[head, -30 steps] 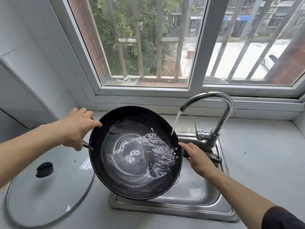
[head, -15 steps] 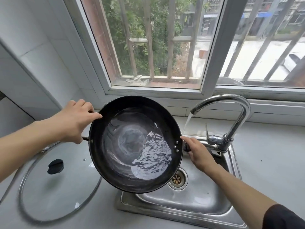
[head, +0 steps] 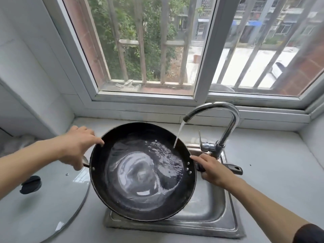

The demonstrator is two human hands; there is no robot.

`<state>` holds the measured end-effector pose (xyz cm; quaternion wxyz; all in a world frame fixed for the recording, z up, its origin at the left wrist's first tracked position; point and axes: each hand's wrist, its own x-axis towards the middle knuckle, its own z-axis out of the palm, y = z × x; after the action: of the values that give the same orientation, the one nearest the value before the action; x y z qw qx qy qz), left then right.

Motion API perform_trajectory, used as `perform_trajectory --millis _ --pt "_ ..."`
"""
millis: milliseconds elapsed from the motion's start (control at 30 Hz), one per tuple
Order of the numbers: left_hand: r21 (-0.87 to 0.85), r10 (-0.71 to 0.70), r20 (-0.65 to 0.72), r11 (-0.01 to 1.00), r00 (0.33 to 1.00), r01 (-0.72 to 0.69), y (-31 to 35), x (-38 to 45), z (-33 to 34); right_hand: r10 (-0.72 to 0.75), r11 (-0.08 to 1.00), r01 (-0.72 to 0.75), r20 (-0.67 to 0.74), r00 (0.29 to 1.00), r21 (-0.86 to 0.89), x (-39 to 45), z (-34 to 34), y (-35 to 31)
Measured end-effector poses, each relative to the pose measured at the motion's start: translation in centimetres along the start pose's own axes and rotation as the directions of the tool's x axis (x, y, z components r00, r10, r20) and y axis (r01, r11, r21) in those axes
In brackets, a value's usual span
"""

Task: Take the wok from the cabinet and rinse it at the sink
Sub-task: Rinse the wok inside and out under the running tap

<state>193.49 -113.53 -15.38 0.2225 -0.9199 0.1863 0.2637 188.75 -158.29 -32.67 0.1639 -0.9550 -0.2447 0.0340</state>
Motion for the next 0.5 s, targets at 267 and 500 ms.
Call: perform_trajectory --millis 267,500 --pt "-0.127 0.131 0.052 0.984 0.99 -0.124 2.2 1.4 2.4 0.022 0.999 -0.024 -0.037 0.999 -0.042 -3.7 -0.8 1.1" --pt "-0.254 0.203 0.097 0.952 0.974 -0.173 2.7 2.3 3.6 0.035 0.998 -0.036 -0.025 0.999 -0.055 -5.0 -2.1 0.9"
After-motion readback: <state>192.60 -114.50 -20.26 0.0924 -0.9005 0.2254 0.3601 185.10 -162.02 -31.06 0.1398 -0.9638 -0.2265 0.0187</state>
